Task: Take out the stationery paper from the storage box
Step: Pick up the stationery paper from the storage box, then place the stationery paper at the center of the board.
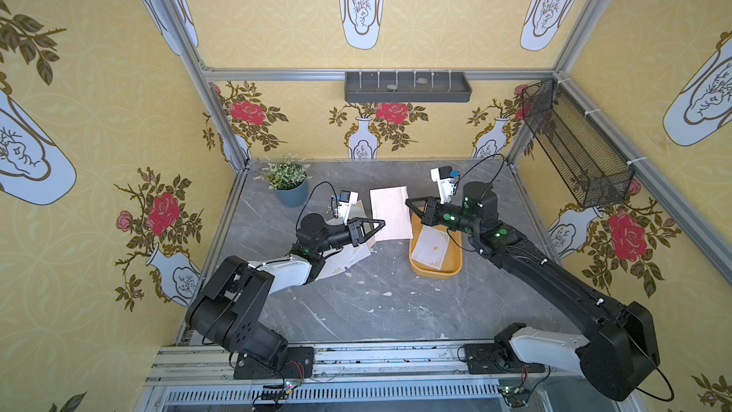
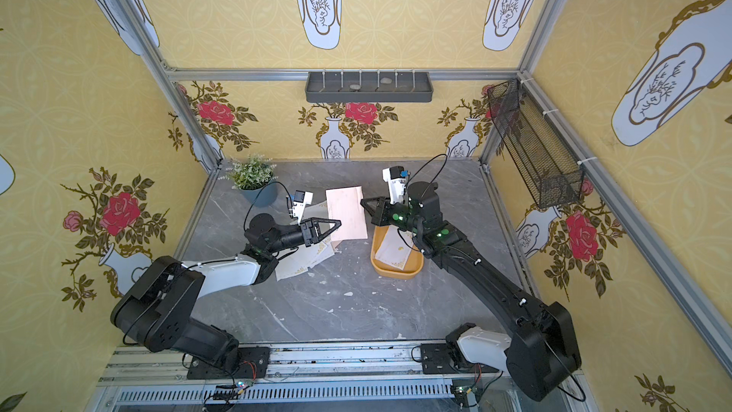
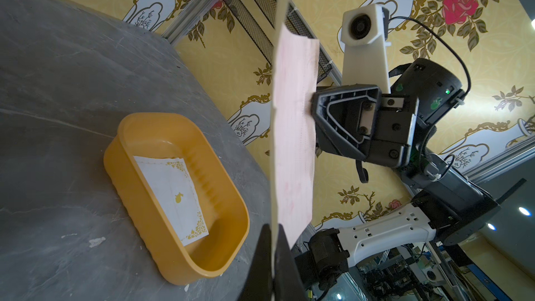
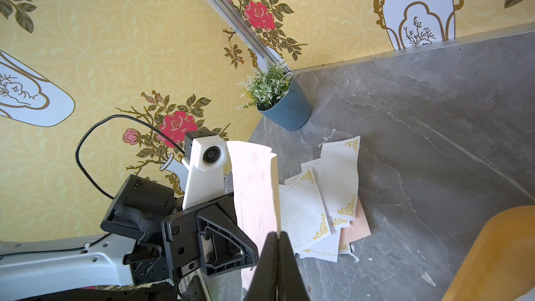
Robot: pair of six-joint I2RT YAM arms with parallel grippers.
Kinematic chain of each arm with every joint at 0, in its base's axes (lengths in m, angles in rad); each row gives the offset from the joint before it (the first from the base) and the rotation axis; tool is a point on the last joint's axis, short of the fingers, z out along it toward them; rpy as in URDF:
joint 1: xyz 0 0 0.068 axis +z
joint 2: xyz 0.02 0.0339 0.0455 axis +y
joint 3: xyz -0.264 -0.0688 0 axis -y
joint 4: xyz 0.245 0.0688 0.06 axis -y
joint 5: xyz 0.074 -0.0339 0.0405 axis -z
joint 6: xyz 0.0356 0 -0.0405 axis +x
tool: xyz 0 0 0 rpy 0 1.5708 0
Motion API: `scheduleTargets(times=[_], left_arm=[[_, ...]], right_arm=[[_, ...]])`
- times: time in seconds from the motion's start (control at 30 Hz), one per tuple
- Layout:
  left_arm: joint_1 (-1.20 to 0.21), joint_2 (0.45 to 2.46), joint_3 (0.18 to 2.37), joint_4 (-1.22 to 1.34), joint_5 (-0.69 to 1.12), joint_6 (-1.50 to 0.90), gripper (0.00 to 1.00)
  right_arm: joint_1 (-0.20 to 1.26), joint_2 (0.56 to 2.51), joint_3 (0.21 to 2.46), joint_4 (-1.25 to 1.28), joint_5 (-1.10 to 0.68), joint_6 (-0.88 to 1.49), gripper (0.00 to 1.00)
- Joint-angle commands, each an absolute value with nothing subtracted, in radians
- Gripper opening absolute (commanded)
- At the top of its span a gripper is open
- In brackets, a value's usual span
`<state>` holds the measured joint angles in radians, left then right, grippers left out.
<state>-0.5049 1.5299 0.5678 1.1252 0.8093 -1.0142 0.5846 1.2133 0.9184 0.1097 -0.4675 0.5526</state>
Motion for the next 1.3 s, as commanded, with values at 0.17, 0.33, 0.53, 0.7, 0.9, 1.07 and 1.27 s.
scheduleTargets(times=[0.17, 0.33, 0.53, 0.7, 0.9, 1.07, 1.27], left_arm=[[-0.505, 1.453, 0.574, 0.918, 0.748, -0.897, 0.0], [-0.502, 1.311, 0.632, 0.429, 0.543, -0.697, 0.0], [-0.429, 1.201, 0.614, 0.191, 0.401, -0.675, 0.0], [-0.264, 1.218, 0.56, 0.156, 0.415, -0.74, 0.0], [-0.214, 1.296, 0.552, 0.141, 0.413, -0.771, 0.0], [-0.215, 1.352, 0.563, 0.143, 0.405, -0.768, 0.0], [-0.213, 1.409, 0.585, 0.111, 0.392, -0.751, 0.0]], right_arm=[[0.586, 1.187, 0.914, 0.101, -0.403, 0.524, 0.5], [0.584, 1.157, 0.912, 0.054, -0.35, 0.499, 0.68], [0.584, 1.169, 0.939, -0.068, -0.208, 0.474, 0.76], [0.577, 1.281, 1.029, -0.291, 0.052, 0.496, 0.79], [0.576, 1.426, 1.078, -0.405, 0.15, 0.551, 0.75], [0.574, 1.491, 1.065, -0.448, 0.243, 0.626, 0.77], [0.574, 1.596, 1.049, -0.473, 0.26, 0.672, 0.77]])
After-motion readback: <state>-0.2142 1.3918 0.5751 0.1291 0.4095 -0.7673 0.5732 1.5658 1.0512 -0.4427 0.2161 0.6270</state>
